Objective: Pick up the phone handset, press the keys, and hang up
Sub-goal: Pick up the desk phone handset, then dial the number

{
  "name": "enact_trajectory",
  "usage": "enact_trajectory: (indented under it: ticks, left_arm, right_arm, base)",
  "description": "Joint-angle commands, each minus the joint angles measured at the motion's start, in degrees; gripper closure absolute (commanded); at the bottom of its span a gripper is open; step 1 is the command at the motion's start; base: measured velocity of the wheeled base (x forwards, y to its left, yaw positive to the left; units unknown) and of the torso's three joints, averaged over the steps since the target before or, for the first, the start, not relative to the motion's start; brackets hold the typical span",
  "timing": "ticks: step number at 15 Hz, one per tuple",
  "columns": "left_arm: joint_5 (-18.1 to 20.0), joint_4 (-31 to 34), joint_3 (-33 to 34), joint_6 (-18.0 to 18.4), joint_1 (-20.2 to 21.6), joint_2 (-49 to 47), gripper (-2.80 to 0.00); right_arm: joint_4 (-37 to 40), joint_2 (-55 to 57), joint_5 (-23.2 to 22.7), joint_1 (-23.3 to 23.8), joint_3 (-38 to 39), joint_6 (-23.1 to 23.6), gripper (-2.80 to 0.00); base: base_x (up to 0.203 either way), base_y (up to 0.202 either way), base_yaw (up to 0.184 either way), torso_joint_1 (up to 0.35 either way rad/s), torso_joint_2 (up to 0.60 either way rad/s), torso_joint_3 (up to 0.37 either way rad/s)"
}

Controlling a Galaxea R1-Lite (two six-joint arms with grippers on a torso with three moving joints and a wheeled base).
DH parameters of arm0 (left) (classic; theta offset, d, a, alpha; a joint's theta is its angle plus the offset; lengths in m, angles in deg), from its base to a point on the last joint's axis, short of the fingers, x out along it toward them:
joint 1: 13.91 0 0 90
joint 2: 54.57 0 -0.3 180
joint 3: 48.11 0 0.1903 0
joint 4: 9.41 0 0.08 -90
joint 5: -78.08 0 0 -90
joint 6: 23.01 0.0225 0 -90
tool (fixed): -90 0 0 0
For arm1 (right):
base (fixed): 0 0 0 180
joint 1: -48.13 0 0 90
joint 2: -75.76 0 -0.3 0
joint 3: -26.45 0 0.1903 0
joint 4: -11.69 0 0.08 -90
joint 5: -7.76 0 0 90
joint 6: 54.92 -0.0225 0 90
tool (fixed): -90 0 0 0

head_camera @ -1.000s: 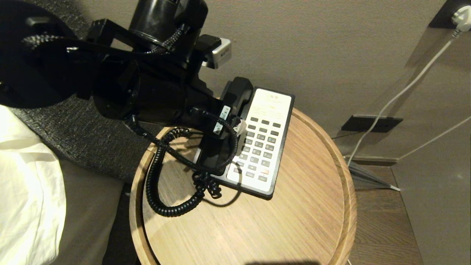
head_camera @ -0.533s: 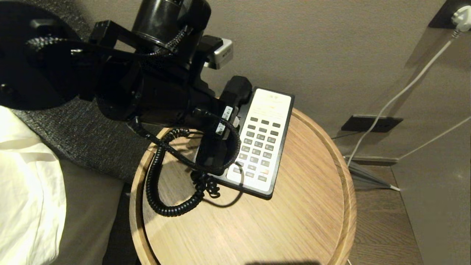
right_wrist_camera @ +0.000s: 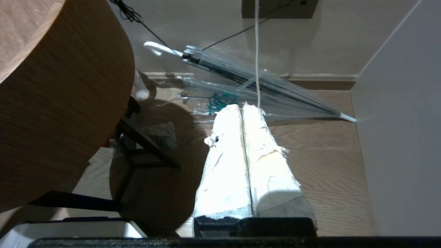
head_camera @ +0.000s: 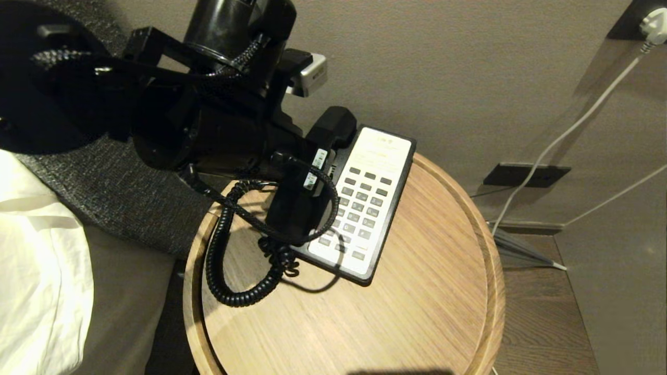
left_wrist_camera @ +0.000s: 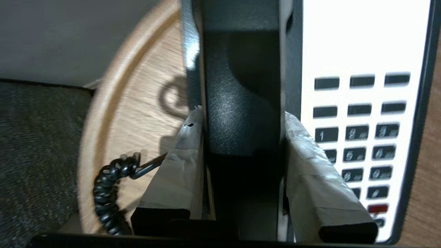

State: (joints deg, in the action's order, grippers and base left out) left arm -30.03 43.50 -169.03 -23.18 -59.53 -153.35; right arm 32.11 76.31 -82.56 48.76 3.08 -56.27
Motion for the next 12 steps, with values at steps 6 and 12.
enact_trajectory:
  ticks: [6, 12]
  left_arm:
    - [-1.07, 0.35, 0.18, -7.17, -0.94, 8.56, 0.0]
    - [-3.91, -0.01, 0.68, -16.37, -3.61, 22.61, 0.0]
  right_arm:
    - [-0.03, -0.02, -0.03, -0.01, 1.14, -0.06, 0.0]
    - [-0.05, -0.02, -0.03, -0.01, 1.14, -0.07, 0.0]
  base:
    - [0.0, 0.0, 0.0, 0.0, 0.0, 0.0]
    - [0.0, 0.0, 0.0, 0.0, 0.0, 0.0]
